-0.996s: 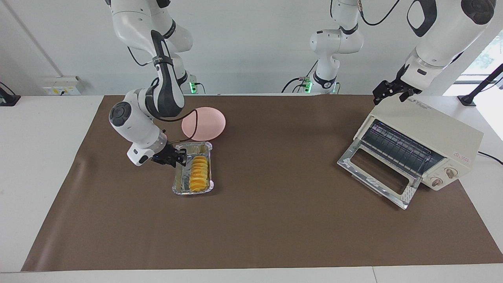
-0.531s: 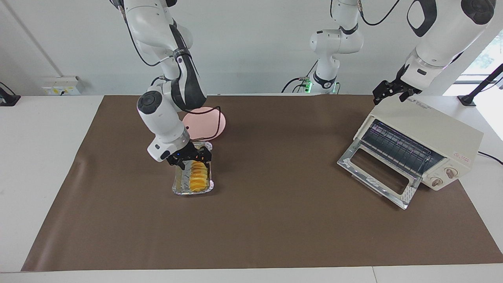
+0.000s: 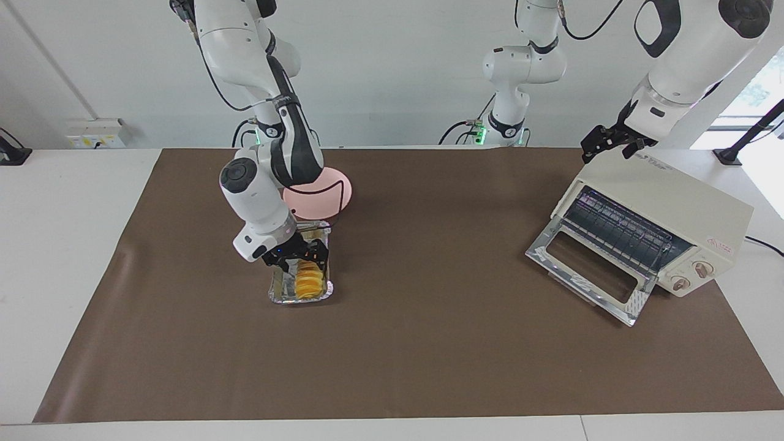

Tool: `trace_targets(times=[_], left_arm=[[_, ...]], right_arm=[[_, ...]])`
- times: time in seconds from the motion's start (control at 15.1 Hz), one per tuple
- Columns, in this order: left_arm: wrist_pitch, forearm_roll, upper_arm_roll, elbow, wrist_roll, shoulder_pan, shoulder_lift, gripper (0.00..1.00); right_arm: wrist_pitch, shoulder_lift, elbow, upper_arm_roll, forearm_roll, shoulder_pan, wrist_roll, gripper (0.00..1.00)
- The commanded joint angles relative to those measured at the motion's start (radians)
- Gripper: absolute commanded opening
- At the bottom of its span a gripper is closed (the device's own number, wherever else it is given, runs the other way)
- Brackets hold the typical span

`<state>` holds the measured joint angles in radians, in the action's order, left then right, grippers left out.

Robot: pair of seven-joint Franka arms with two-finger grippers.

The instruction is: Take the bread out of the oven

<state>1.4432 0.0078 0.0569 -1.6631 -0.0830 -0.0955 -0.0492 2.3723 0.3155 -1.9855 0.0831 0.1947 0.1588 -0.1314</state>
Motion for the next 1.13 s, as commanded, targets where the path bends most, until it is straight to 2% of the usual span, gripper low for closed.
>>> trace_targets(times=[0.0,0.2,0.27,0.4,0.53,0.8,0.93,1.06], left_arm=[[-0.020,0.011,-0.002,0.011,-0.001,0.005,-0.003,1.00],[-0.020,0.011,-0.002,0.011,0.000,0.005,-0.003,1.00],[-0.020,0.011,-0.002,0.011,0.000,0.005,-0.003,1.00],[-0.020,0.011,-0.002,0.011,0.000,0.005,-0.003,1.00],[-0.020,0.011,-0.002,0.011,0.000,0.005,-0.003,1.00],[-0.020,0.011,-0.002,0.011,0.000,0.005,-0.003,1.00],[-0.020,0.011,-0.002,0.011,0.000,0.005,-0.003,1.00],[-0.020,0.011,-0.002,0.011,0.000,0.005,-0.003,1.00]], right_arm=[[0.027,-0.013,-0.035,0.006,-0.015,-0.001,-0.014,0.47],[0.027,-0.015,-0.038,0.006,-0.017,-0.001,-0.008,0.04],[0.018,-0.015,-0.033,0.004,-0.017,-0.001,-0.007,0.00],[-0.037,-0.027,-0.006,0.003,-0.017,-0.011,-0.004,0.00],[-0.169,-0.061,0.051,0.001,-0.017,-0.016,-0.004,0.00],[-0.355,-0.173,0.082,-0.005,-0.017,-0.036,-0.013,0.00],[-0.474,-0.249,0.051,-0.002,-0.017,-0.041,-0.020,0.00],[-0.533,-0.353,-0.066,0.000,-0.017,-0.032,-0.025,0.00]])
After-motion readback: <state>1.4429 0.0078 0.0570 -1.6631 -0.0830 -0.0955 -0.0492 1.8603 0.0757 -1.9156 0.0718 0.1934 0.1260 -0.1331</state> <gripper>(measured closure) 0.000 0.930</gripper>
